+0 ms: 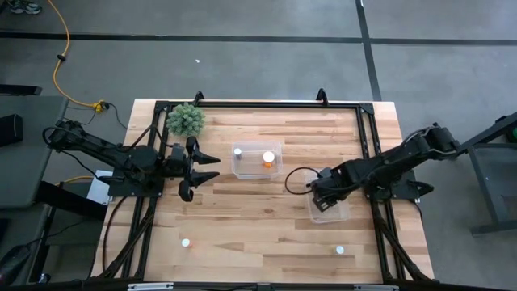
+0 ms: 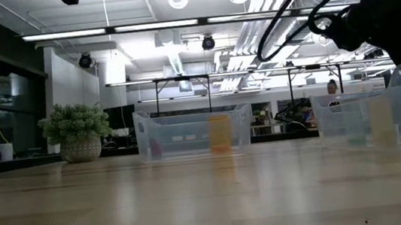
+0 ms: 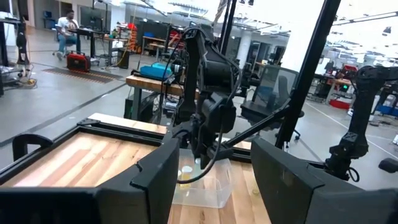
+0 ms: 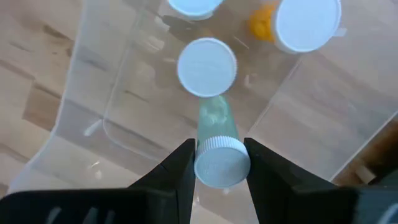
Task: Pick and place medicine bottles into bin by pill shape (circle, oval)
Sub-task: Put the blue tablet bottle into the bottom transparent bin, then put the yellow tablet bottle into the bottom transparent bin
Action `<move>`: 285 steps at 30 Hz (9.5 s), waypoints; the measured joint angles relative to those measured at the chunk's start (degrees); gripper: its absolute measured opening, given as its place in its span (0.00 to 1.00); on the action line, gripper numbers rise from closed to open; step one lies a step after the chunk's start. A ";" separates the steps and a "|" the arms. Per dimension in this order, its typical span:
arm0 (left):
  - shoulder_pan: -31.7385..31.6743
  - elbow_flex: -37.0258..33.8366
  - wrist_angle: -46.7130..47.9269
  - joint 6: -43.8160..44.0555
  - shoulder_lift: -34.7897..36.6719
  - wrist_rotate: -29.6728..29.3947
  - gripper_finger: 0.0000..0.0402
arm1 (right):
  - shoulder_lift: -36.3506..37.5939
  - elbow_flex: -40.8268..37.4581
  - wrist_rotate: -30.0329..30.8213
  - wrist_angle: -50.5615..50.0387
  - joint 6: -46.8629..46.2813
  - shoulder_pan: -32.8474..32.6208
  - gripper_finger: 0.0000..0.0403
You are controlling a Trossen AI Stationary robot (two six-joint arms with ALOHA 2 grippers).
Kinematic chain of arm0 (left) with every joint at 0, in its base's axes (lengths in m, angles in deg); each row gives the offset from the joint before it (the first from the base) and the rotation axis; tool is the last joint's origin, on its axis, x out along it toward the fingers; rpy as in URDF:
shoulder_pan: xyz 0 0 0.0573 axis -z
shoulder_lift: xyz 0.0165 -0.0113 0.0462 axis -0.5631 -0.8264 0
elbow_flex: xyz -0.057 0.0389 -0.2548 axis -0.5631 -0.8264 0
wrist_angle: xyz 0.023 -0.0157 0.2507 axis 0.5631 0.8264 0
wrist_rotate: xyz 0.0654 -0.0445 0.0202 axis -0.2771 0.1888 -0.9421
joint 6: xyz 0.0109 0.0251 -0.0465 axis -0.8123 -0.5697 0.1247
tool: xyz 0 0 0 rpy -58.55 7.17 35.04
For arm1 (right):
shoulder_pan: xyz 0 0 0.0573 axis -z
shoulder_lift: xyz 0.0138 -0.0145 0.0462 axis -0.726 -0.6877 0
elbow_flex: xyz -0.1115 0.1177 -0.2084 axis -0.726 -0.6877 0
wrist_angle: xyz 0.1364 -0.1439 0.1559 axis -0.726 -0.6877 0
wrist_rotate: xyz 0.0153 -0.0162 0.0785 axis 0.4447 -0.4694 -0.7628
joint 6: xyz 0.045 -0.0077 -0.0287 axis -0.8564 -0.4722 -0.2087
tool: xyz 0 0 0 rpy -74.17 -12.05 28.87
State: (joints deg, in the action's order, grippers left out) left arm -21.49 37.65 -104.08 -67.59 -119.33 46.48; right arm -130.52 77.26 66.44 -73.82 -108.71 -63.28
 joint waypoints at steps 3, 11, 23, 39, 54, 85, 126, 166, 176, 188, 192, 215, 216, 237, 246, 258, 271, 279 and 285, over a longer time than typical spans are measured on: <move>0.00 0.00 0.00 0.02 0.00 0.00 0.47 | 0.00 -0.25 0.11 -0.16 -0.20 0.25 0.27; 0.00 0.00 0.00 -0.46 0.00 -1.49 0.47 | -1.25 -0.25 0.00 0.14 -1.49 0.28 0.27; 0.00 0.00 0.02 0.17 0.00 -1.60 0.47 | -2.99 -0.25 0.13 1.74 -2.80 0.26 0.27; 0.01 0.00 0.04 0.17 0.00 -1.47 0.47 | -2.99 -0.25 0.22 1.71 -2.32 0.26 0.41; 0.01 0.00 0.07 3.07 0.00 0.77 0.47 | 3.59 5.10 4.55 -0.88 8.64 -0.55 0.64; -0.08 0.00 -3.59 9.36 0.16 -7.37 0.47 | 5.29 5.74 -1.75 71.16 57.00 14.09 0.61; -7.41 0.20 -9.14 -1.34 0.16 3.60 0.47 | 4.52 5.74 -2.03 69.81 60.97 14.07 0.62; -7.43 0.20 -8.83 -4.94 0.15 3.08 0.47 | -15.44 17.76 -2.62 2.87 -42.69 -31.13 0.62; -7.43 0.17 -9.28 -4.94 0.15 3.08 0.47 | -22.43 17.76 -7.77 4.81 -42.84 -30.82 0.61; -7.43 0.15 -9.31 -3.87 0.15 3.09 0.47 | -22.43 17.76 -7.38 4.98 -43.82 -30.80 0.61; -7.43 0.15 -9.31 -3.87 0.15 3.08 0.47 | -22.43 17.76 -7.54 6.15 -43.76 -30.80 0.61; -7.43 0.15 -9.27 -3.26 0.15 4.59 0.47 | -22.02 17.76 -6.93 6.33 -43.25 -30.78 0.28; -7.43 0.15 -9.27 -3.26 0.16 4.59 0.47 | -21.66 17.76 -6.45 6.33 -42.86 -30.78 0.27; -7.45 0.15 -9.27 7.57 0.15 9.80 0.47 | -0.05 17.76 15.57 22.60 14.41 -16.31 0.25; -7.43 0.15 -9.20 14.14 0.16 13.26 0.47 | 0.00 17.76 13.69 42.15 48.74 4.36 0.25; -7.45 0.13 0.67 4.03 -1.39 5.94 0.47 | 0.02 17.76 0.90 50.51 61.57 14.77 0.25; -7.45 0.13 0.27 -0.35 -3.76 5.46 0.47 | 0.02 17.76 0.59 50.39 63.25 14.88 0.25; -7.45 0.13 0.24 2.61 -3.74 2.49 0.47 | -0.01 18.69 0.62 46.26 62.99 14.41 0.25; -7.45 0.13 0.24 2.62 -3.74 1.20 0.47 | -0.02 27.96 4.11 18.97 60.73 10.16 0.25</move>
State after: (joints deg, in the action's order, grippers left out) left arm -28.94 37.78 -103.84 -64.97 -123.07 47.69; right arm -130.55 105.21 70.55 -54.85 -47.98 -53.12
